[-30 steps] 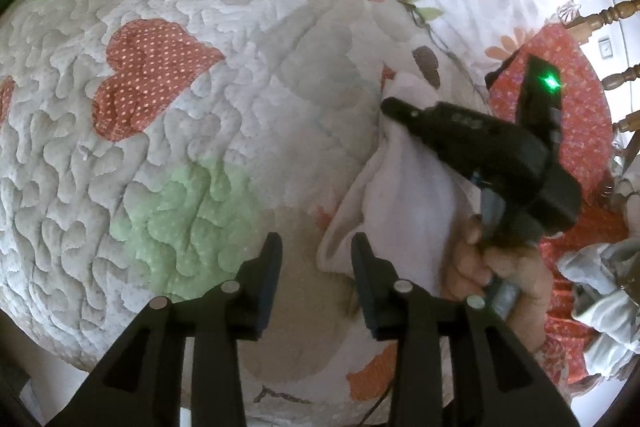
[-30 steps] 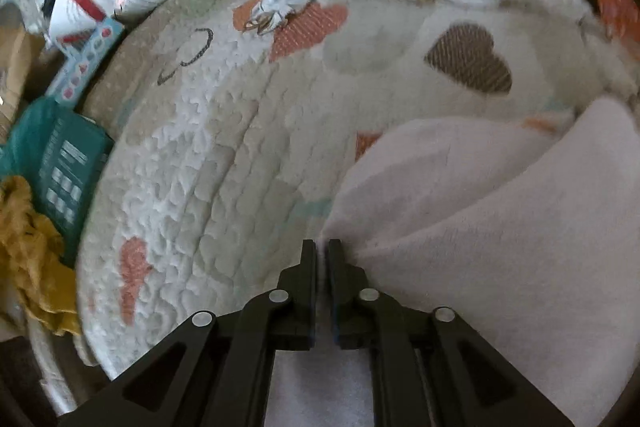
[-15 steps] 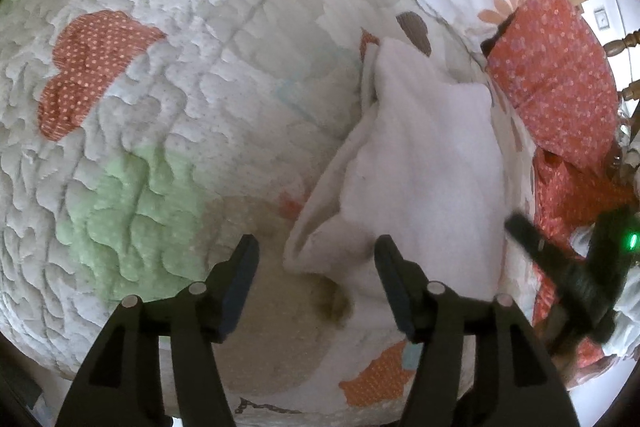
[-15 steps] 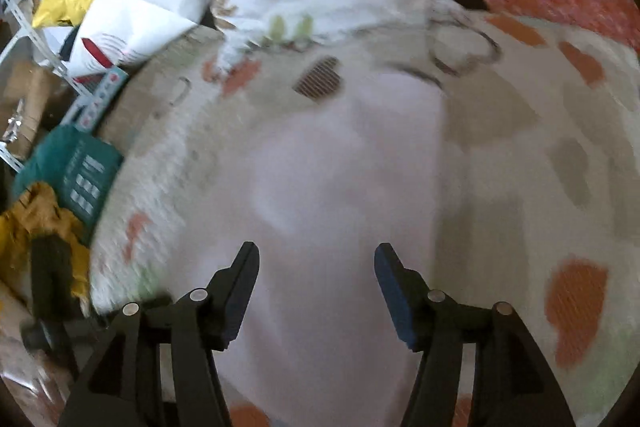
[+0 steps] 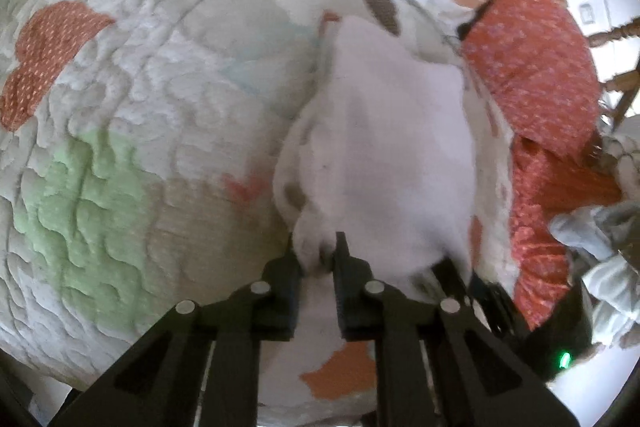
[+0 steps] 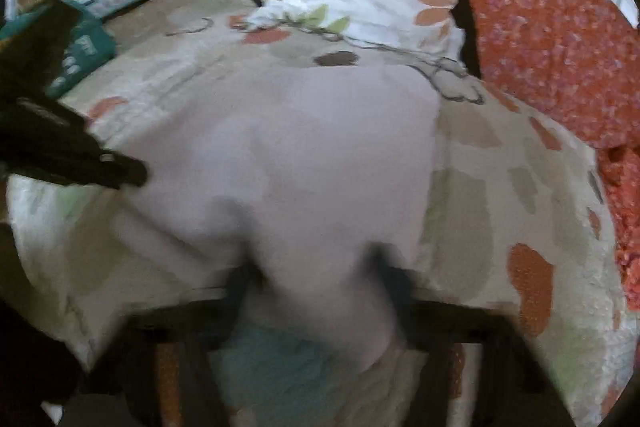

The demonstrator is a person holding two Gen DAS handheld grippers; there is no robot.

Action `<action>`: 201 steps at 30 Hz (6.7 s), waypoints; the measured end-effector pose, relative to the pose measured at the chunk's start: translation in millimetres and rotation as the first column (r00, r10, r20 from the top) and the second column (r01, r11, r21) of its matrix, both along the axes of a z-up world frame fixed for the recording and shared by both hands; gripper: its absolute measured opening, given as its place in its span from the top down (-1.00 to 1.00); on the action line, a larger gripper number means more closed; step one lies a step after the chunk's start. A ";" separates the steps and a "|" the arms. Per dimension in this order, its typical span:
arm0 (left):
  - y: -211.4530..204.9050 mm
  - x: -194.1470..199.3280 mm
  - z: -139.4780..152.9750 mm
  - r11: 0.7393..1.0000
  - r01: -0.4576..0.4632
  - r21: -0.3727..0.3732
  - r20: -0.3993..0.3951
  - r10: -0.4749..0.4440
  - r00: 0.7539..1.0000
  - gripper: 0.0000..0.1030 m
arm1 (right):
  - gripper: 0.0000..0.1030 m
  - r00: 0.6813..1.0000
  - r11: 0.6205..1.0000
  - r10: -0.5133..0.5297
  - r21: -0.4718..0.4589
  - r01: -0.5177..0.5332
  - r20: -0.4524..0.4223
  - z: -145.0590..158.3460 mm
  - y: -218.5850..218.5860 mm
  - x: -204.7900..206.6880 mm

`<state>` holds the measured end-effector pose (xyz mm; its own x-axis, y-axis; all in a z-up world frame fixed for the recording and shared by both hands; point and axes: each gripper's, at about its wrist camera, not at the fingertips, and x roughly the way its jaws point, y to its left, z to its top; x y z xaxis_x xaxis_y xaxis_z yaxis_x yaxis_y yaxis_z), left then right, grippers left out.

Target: Fold small clothes

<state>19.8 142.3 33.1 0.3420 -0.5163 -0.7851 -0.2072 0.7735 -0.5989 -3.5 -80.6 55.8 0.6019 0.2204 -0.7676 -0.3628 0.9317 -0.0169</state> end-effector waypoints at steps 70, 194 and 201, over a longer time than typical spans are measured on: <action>-146.8 -146.6 199.1 0.634 -0.601 0.486 0.727 0.088 0.681 -1.00 | -0.11 0.966 0.881 -0.242 0.395 0.260 -0.096 22.0 -219.0 -53.2; -117.7 -142.1 36.5 0.818 -0.099 0.566 0.110 0.043 0.993 -1.00 | -0.68 0.956 0.938 -0.280 -0.238 0.251 -0.094 11.0 -71.6 -73.1; -117.1 -138.5 30.6 0.837 -0.086 0.541 0.099 0.038 0.994 -1.00 | -0.68 0.954 0.941 -0.282 -0.225 0.253 -0.105 6.5 -72.3 -71.2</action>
<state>-118.7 25.1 63.7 0.4335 0.0100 -0.9011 -0.2352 0.9665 -0.1024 -74.7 -152.8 62.3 0.5056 -0.1071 -0.8561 -0.1125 0.9756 -0.1885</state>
